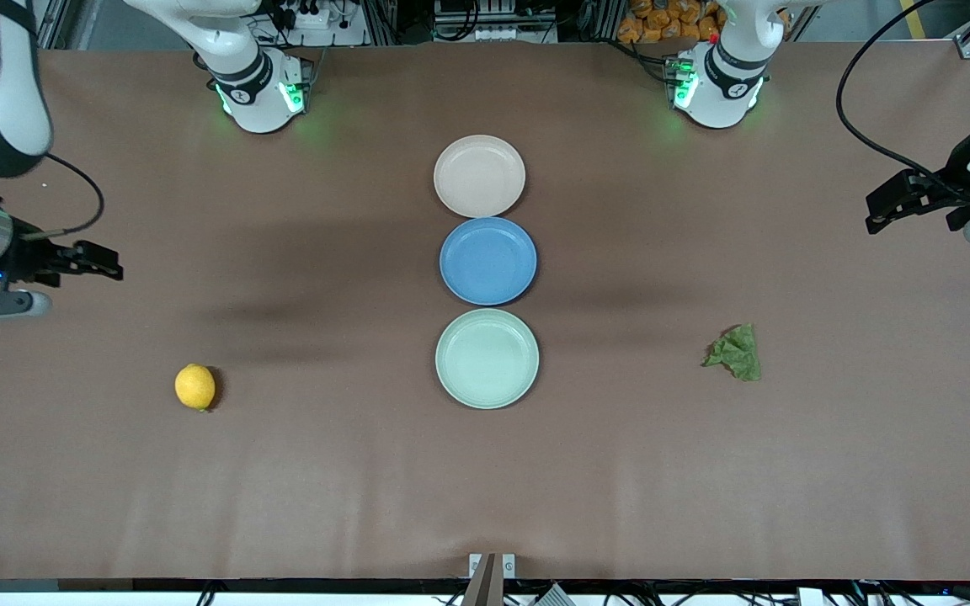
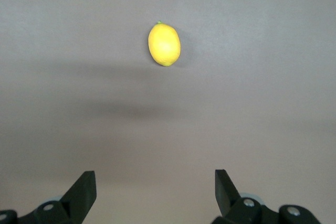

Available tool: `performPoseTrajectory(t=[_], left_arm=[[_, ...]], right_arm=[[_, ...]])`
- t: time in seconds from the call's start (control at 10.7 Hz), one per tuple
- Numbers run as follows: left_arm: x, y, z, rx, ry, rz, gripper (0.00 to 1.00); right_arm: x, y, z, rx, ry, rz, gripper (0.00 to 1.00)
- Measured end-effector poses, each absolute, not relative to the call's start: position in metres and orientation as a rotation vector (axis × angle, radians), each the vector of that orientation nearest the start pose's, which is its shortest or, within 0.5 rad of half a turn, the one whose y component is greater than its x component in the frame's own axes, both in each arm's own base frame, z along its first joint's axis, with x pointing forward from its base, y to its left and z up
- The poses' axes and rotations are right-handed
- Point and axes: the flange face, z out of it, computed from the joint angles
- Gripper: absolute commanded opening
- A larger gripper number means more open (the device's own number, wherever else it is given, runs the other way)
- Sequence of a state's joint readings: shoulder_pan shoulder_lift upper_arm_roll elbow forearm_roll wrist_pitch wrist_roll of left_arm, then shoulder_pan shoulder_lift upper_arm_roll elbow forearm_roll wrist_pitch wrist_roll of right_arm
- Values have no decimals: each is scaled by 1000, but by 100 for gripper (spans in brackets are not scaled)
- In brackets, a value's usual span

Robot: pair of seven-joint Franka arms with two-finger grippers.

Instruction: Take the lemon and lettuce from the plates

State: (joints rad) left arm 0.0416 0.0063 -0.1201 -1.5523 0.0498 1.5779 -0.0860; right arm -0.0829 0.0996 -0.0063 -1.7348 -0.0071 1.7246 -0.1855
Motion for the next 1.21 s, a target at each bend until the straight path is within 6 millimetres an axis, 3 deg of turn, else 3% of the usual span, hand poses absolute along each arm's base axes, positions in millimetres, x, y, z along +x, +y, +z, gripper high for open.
performPoseTrajectory(t=[0.37, 0.65, 0.93, 1.21], left_arm=[[556, -39, 630, -3094, -10, -33, 100], [557, -39, 629, -3094, -9, -31, 100], [557, -39, 628, -3094, -9, -29, 100], [557, -39, 628, -3094, -9, -29, 100]], right_arm=[[571, -31, 590, -3141, -55, -40, 100], [557, -23, 640, -3144, -65, -172, 100], [540, -28, 665, -3145, -43, -233, 100], [539, -34, 679, -3143, -20, -280, 100]])
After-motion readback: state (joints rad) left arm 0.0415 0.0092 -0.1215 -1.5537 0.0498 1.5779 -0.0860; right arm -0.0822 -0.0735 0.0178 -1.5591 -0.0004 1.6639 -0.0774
